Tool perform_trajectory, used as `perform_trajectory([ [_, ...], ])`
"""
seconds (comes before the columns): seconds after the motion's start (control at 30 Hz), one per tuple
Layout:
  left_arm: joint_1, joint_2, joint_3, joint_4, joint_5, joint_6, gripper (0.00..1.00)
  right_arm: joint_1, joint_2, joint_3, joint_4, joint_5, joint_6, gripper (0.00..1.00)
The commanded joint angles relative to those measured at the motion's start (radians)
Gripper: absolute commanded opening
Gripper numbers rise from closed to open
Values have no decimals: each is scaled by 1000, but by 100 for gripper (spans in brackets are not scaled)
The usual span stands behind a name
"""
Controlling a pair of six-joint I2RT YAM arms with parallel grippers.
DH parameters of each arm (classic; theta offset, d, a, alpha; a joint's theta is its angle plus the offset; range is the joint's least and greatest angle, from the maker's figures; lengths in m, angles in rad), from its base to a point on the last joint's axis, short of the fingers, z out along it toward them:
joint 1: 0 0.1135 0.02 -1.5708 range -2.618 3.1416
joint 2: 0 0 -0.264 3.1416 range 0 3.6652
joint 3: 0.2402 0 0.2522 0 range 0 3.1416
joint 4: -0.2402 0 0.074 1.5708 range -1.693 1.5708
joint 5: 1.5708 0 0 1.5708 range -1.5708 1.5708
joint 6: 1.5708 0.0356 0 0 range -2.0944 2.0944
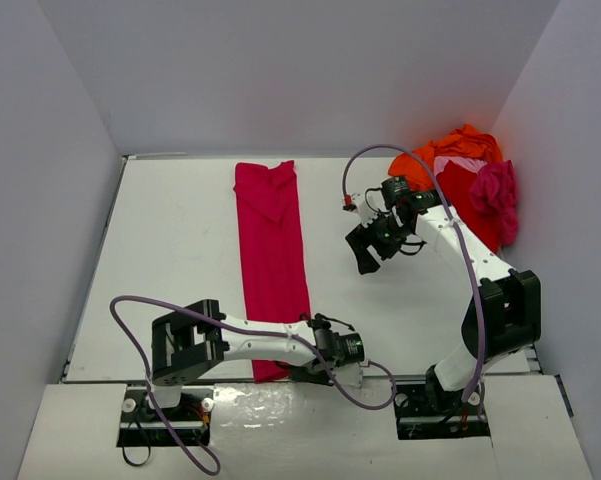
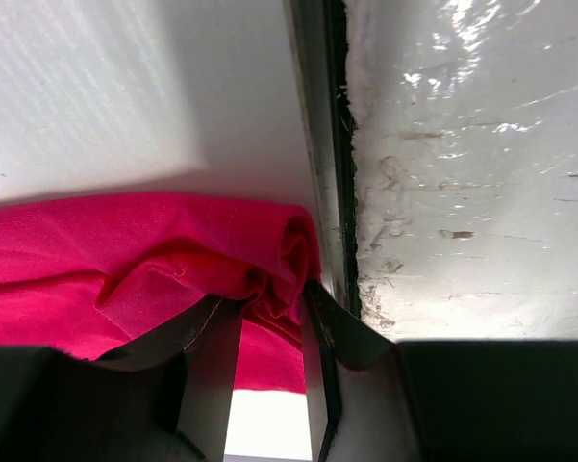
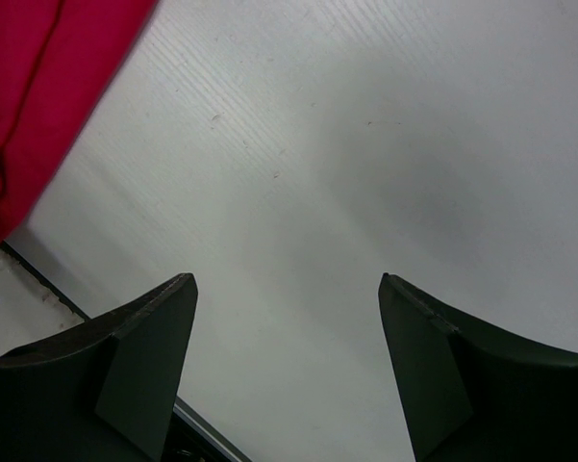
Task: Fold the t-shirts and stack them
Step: Grab the bottom of the folded rectangular tshirt with left arm
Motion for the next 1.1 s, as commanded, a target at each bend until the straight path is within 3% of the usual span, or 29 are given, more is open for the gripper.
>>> perform_trajectory([
  [0.0,41,96,-56,154,-45,28,25,7,-7,12,-9,1,5,74],
  [0.17,40,108,-51,143,-29,36,0,9,-6,14,-7,3,2,74],
  [0.6,54,-29,-28,75,-47,83,0,9,11,25,-1,20,2,74],
  [0.87,182,-183,42,-31,-31,170,0,10,46,53,-3,23,13,74],
  [1.07,274,-232,153,-168,66,263,0,10,53,57,-9,29,16,74],
])
